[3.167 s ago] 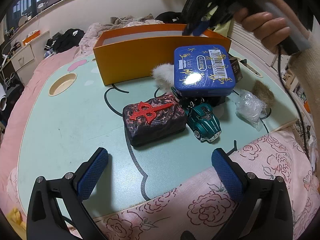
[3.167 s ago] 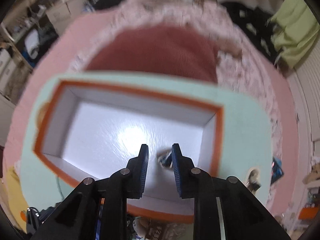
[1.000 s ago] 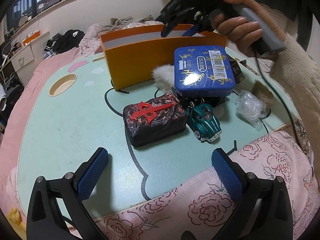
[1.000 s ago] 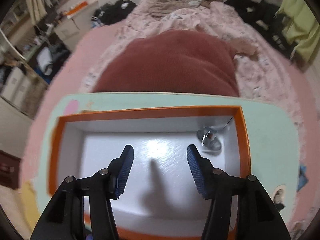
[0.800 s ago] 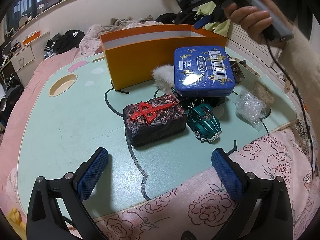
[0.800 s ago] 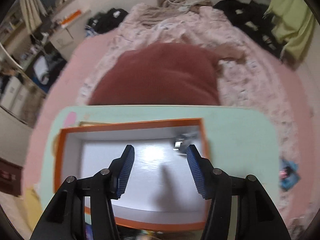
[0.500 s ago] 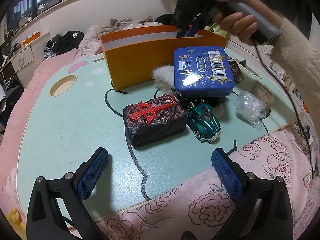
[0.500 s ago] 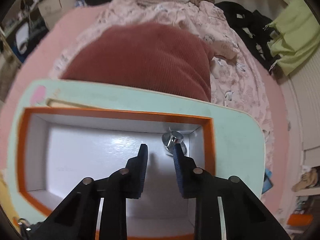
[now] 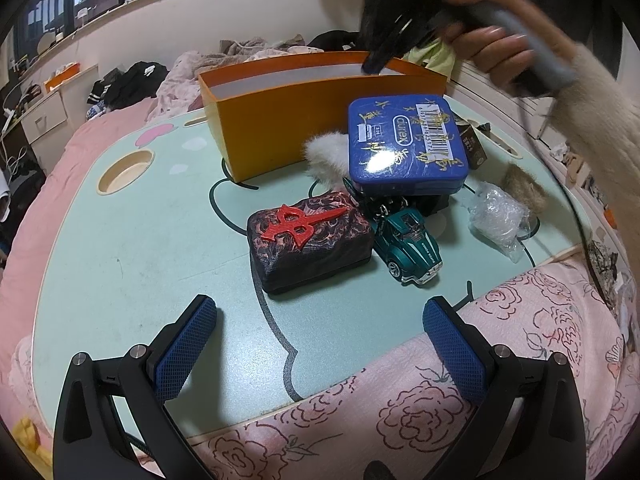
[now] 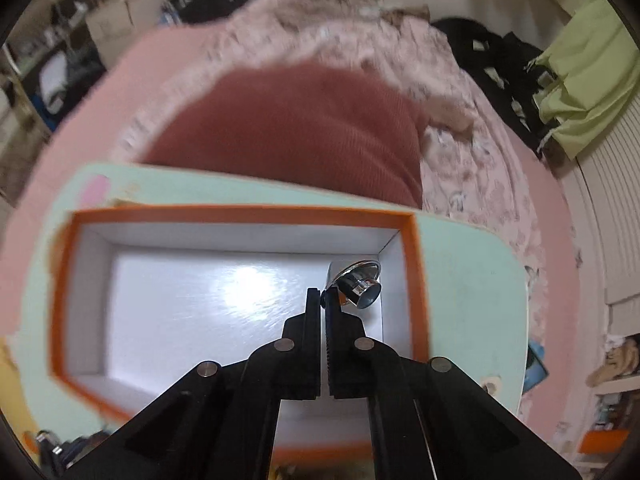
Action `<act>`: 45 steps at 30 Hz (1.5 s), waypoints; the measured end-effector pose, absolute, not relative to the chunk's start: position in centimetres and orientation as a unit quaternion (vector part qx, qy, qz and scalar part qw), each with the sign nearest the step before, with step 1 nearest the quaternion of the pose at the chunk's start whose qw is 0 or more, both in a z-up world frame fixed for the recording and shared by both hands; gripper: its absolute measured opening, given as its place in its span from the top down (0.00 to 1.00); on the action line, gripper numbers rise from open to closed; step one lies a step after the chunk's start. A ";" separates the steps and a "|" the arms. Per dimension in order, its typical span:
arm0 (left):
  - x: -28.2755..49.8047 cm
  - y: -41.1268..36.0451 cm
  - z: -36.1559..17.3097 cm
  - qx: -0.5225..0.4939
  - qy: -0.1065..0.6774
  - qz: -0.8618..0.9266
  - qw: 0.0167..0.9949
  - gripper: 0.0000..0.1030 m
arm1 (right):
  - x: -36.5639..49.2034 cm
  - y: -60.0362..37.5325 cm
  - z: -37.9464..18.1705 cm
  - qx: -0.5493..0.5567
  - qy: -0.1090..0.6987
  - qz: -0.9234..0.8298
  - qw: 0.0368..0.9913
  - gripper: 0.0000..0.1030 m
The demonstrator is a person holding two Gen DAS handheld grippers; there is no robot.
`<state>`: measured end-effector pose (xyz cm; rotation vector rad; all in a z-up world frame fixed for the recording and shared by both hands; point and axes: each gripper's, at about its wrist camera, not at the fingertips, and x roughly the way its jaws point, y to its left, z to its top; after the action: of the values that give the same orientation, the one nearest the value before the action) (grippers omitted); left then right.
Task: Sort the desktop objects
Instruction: 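Lift the silver cone out and set it on the table, open right gripper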
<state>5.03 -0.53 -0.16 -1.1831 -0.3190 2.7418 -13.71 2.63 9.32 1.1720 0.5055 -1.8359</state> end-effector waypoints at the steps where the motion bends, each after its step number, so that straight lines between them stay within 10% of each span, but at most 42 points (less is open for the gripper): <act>1: 5.1 -0.6 -0.2 -0.393 -0.106 0.911 0.069 0.00 | -13.3 4.0 10.5 0.463 0.186 -0.740 0.452 0.97; 20: 5.3 -0.7 -0.3 -0.400 -0.098 0.909 0.061 0.00 | -0.4 10.9 6.1 0.405 0.193 -0.731 0.514 0.95; 23: 5.4 -0.7 -0.3 -0.401 -0.097 0.909 0.061 0.00 | -0.7 13.5 7.6 0.374 0.139 -0.748 0.531 0.78; 26: 5.4 -0.7 -0.3 -0.401 -0.095 0.909 0.061 0.00 | -0.2 16.8 8.9 0.337 0.091 -0.761 0.546 0.34; 38: 5.5 -0.8 -0.3 -0.402 -0.092 0.909 0.058 0.00 | 5.7 24.5 3.2 0.293 0.134 -0.828 0.458 0.28; 45: 5.7 -1.0 -0.6 -0.403 -0.093 0.909 0.053 0.00 | 3.8 24.7 0.6 0.337 0.109 -0.826 0.438 0.07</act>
<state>5.68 -1.03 -0.63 -1.2265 -0.2821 2.7624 3.77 24.72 0.56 0.8376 0.2717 -2.0539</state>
